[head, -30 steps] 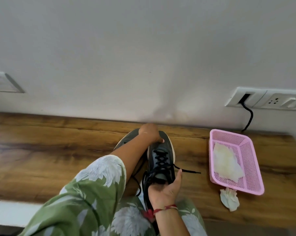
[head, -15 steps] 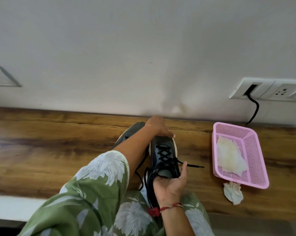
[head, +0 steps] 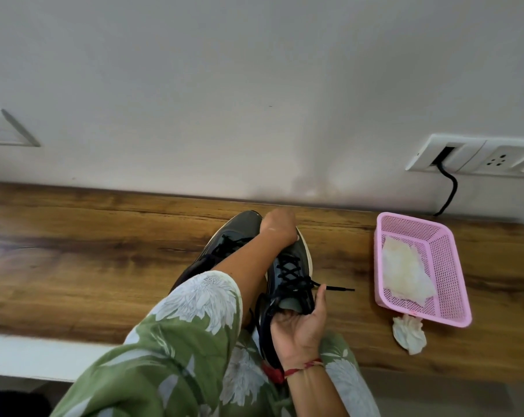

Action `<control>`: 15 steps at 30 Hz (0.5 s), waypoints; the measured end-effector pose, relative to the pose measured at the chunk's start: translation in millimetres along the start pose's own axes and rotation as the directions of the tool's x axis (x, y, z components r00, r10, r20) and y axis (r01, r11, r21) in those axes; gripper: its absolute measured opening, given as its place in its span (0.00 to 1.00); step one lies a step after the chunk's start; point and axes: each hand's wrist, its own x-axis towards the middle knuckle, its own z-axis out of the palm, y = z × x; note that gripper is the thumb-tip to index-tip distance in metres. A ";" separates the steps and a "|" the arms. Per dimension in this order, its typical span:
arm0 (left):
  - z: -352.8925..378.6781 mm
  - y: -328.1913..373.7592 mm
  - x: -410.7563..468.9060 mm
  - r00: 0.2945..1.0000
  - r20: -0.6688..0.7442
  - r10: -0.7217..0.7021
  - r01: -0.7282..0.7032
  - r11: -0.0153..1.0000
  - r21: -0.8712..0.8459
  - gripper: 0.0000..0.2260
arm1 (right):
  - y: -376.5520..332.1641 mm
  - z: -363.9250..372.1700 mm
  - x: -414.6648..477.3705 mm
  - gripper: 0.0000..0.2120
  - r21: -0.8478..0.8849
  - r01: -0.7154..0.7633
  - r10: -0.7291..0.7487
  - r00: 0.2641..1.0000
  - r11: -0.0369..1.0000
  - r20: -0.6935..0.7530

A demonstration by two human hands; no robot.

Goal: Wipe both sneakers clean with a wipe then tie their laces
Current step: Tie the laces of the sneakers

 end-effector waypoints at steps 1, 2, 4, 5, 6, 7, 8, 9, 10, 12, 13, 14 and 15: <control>-0.5 -1.1 0.9 1.000 -0.001 -0.009 0.009 0.999 -0.034 0.15 | 0.9 -3.7 0.3 0.31 0.004 -0.006 0.006 1.000 1.000 -0.004; -0.5 -3.1 1.7 1.000 -0.001 -0.011 0.011 0.999 -0.042 0.16 | 1.7 -4.4 -2.3 0.32 -0.030 0.001 -0.001 1.000 1.000 -0.020; 1.2 -4.7 2.8 1.000 0.001 -0.002 0.002 0.999 -0.050 0.18 | 2.4 -5.1 -7.1 0.32 -0.038 0.003 -0.005 0.999 0.999 -0.045; 1.2 -4.4 2.1 1.000 0.009 -0.002 0.002 0.998 -0.064 0.19 | 2.3 -6.8 -7.3 0.32 -0.048 -0.008 0.004 0.998 0.999 -0.070; 1.3 -4.3 2.8 1.000 0.010 0.000 0.001 0.998 -0.061 0.19 | 1.7 -7.1 -8.6 0.32 -0.057 -0.018 0.013 0.997 0.998 -0.074; 1.9 -4.3 3.7 1.000 0.001 0.006 -0.006 0.998 -0.069 0.20 | 0.9 -8.5 -10.1 0.32 -0.069 -0.036 0.031 0.997 0.997 -0.070; 1.4 -3.7 3.3 1.000 0.012 0.011 -0.011 0.998 -0.064 0.21 | 0.6 -9.0 -10.8 0.34 -0.069 -0.050 0.045 0.996 0.996 -0.071; 1.4 -3.2 2.7 1.000 0.019 0.020 -0.018 0.998 -0.067 0.22 | 0.0 -8.5 -11.0 0.36 -0.078 -0.072 0.066 0.995 0.994 -0.079; 1.0 -2.6 1.9 0.999 0.027 0.022 -0.020 0.998 -0.066 0.22 | -0.4 -7.6 -11.5 0.37 -0.095 -0.080 0.073 0.994 0.992 -0.082; 1.2 -2.3 0.0 0.999 0.033 0.020 -0.017 0.997 -0.078 0.23 | -0.4 -4.6 -13.0 0.34 -0.104 -0.079 0.072 0.995 0.991 -0.075; 2.3 -2.6 0.6 0.999 0.042 0.014 -0.010 0.996 -0.085 0.23 | -0.6 -5.5 -12.6 0.30 -0.075 -0.077 0.072 0.995 0.994 -0.068; 3.1 -2.3 0.9 0.999 0.049 0.012 -0.008 0.996 -0.089 0.22 | 0.1 -8.5 -11.5 0.27 -0.050 -0.079 0.076 0.996 0.996 -0.050; 3.4 -1.6 0.8 0.999 0.049 0.015 -0.011 0.996 -0.088 0.22 | 0.3 -9.3 -11.3 0.25 -0.034 -0.080 0.079 0.996 0.996 -0.029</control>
